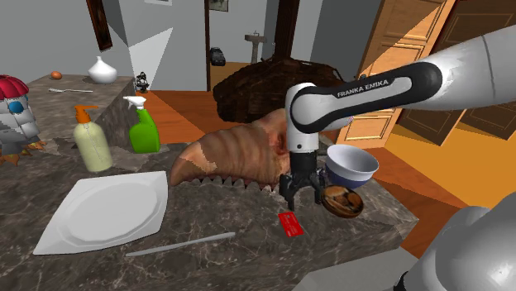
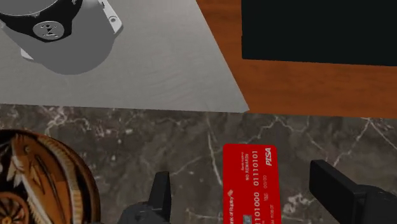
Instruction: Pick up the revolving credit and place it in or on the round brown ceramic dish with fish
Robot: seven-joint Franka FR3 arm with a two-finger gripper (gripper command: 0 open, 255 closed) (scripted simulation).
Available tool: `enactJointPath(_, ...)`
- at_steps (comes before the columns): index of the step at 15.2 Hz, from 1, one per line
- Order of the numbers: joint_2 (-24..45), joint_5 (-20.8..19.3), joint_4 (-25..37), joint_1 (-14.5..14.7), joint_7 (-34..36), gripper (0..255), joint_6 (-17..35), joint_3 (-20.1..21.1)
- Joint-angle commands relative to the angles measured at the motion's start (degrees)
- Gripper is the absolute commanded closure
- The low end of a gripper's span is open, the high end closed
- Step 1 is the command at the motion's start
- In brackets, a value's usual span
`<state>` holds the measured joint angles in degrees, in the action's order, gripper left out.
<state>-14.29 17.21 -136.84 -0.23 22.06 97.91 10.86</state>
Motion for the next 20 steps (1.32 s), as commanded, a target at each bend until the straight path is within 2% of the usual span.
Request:
enactJointPath(1, 4.97, 1.89, 1.09, 0.29, 2.71, 0, 1.49, 0.80)
enactJointPath(3, 8.65, 3.24, 1.98, 0.54, 4.47, 0, 2.60, 1.23)
enactJointPath(11, 8.96, 4.83, -3.24, 1.59, 3.93, 0, 8.29, 2.33)
enactJointPath(18, 8.96, 4.83, -3.23, 1.59, 3.94, 0, 8.29, 2.33)
enactJointPath(19, 8.96, 4.83, -3.23, 1.59, 3.94, 255, 8.29, 2.33)
enactJointPath(20, 8.96, 4.83, -3.23, 1.59, 3.94, 255, 8.29, 2.33)
